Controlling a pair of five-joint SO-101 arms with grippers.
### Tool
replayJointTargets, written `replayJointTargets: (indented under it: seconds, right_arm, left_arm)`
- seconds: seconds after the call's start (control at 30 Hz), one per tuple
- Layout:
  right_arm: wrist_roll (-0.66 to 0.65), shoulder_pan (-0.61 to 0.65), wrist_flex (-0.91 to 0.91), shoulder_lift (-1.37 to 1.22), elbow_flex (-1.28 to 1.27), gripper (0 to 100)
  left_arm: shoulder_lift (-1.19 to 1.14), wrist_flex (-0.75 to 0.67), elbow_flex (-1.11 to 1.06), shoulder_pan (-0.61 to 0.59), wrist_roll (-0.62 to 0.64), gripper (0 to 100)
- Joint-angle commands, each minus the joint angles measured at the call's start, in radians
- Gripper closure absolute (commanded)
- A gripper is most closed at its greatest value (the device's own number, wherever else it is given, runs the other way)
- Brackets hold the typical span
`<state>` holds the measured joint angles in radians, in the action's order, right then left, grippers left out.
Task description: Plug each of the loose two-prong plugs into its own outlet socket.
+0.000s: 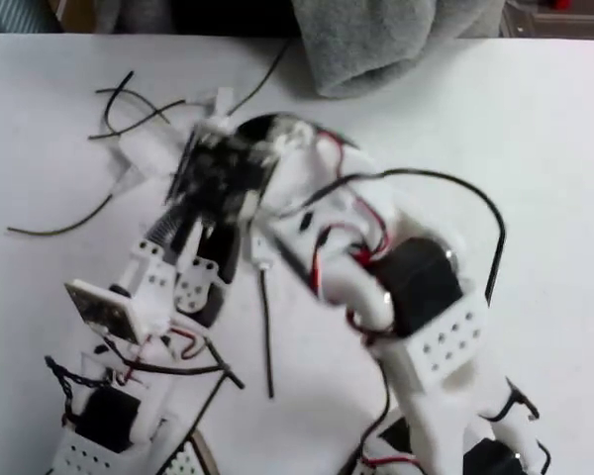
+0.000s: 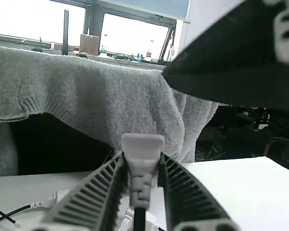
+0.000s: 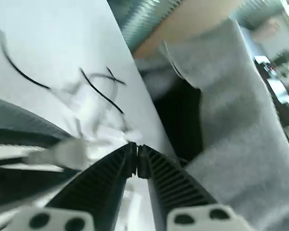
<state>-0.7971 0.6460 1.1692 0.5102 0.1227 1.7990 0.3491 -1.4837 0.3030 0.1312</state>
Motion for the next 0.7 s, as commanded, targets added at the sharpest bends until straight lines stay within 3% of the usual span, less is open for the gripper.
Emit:
replayJointTargets:
  seconds: [0.0,0.17,0.4,0.67]
  right_arm:
    - [0.064,0.139,0.03,-0.001,0.058,97.9]
    - [0.077,0.156,-0.045,-0.076,-0.04,97.9]
    - [0.069,0.005,-0.237,-0.208,-0.184,97.9]
    - [0.029,-0.134,-0.282,-0.225,-0.183,97.9]
  left_arm:
    - [0.008,0.003,-0.002,0.007,0.003,98]
    - [0.008,0.003,-0.006,0.005,0.003,98]
    - [0.008,0.003,-0.003,0.005,0.003,98]
    - [0.008,0.0,-0.002,0.005,0.003,98]
